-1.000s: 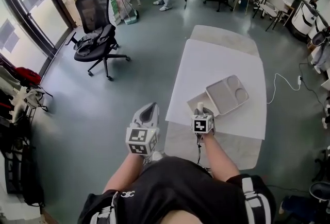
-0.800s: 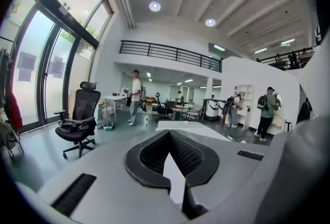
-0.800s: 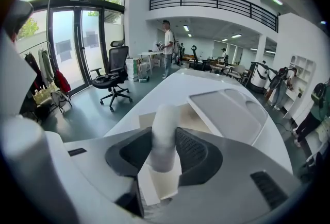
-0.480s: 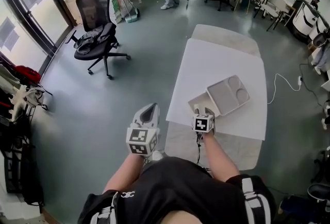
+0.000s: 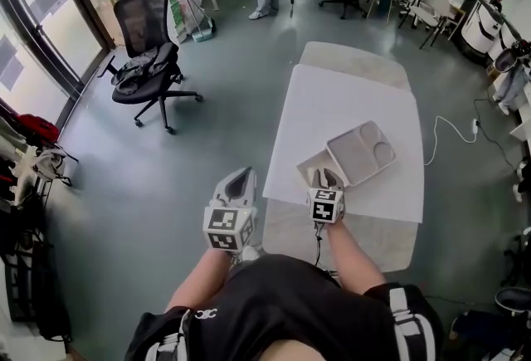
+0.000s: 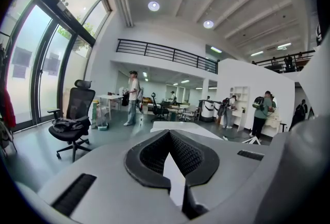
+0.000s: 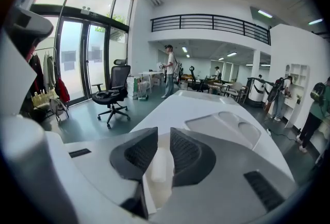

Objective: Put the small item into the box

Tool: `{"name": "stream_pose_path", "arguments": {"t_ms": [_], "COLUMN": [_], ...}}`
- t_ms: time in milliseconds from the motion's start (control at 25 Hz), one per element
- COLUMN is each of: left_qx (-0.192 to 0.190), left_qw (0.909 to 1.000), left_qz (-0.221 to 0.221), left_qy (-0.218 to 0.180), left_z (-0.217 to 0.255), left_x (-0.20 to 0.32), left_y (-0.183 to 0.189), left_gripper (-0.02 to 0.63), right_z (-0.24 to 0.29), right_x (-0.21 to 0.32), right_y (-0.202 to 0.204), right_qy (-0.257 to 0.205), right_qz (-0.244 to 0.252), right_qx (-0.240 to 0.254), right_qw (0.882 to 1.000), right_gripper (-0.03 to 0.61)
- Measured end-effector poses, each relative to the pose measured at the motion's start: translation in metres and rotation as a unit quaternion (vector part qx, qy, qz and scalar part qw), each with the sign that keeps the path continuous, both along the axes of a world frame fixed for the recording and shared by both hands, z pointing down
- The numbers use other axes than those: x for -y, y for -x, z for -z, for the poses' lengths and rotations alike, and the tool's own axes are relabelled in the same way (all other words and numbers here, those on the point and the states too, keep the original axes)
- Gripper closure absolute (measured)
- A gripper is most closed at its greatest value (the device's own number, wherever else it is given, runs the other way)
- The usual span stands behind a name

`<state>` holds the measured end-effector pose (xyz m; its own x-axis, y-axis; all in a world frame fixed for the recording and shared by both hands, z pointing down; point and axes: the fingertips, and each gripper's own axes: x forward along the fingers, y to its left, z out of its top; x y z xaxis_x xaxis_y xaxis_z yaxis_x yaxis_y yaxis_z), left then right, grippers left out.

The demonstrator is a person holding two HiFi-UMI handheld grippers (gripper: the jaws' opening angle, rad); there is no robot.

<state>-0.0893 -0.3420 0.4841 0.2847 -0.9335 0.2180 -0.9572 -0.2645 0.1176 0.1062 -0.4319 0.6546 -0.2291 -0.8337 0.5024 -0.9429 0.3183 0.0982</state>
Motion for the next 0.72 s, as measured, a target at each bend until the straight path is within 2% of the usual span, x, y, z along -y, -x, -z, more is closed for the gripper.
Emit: {"name": "stream_pose_path", "arguments": {"t_ms": [200, 360, 720], "left_qx": [-0.003, -0.004, -0.008], "left_qw": [0.9999, 0.9996, 0.9983], "left_qz": [-0.014, -0.027, -0.056], "left_qy": [-0.005, -0.009, -0.014], "left_z": [0.004, 0.003, 0.007], "left_x": [0.004, 0.006, 0.006], "left_y": [-0.009, -0.016, -0.039], "left_gripper": [0.609, 0.609, 0.609], "right_z": [0.043, 0.077, 0.146], "right_x": [0.002, -0.003, -0.033], "right_y": [-0.009, -0.011, -0.013], "right_qy": [-0.063, -0.116, -0.182], "right_qz": [-0.018, -0.019, 0.006], "right_qx": [0.036, 0.055, 0.098], "right_qw": [0.997, 0.992, 0.978], "right_gripper": [0.56, 0.565, 0.566]}}
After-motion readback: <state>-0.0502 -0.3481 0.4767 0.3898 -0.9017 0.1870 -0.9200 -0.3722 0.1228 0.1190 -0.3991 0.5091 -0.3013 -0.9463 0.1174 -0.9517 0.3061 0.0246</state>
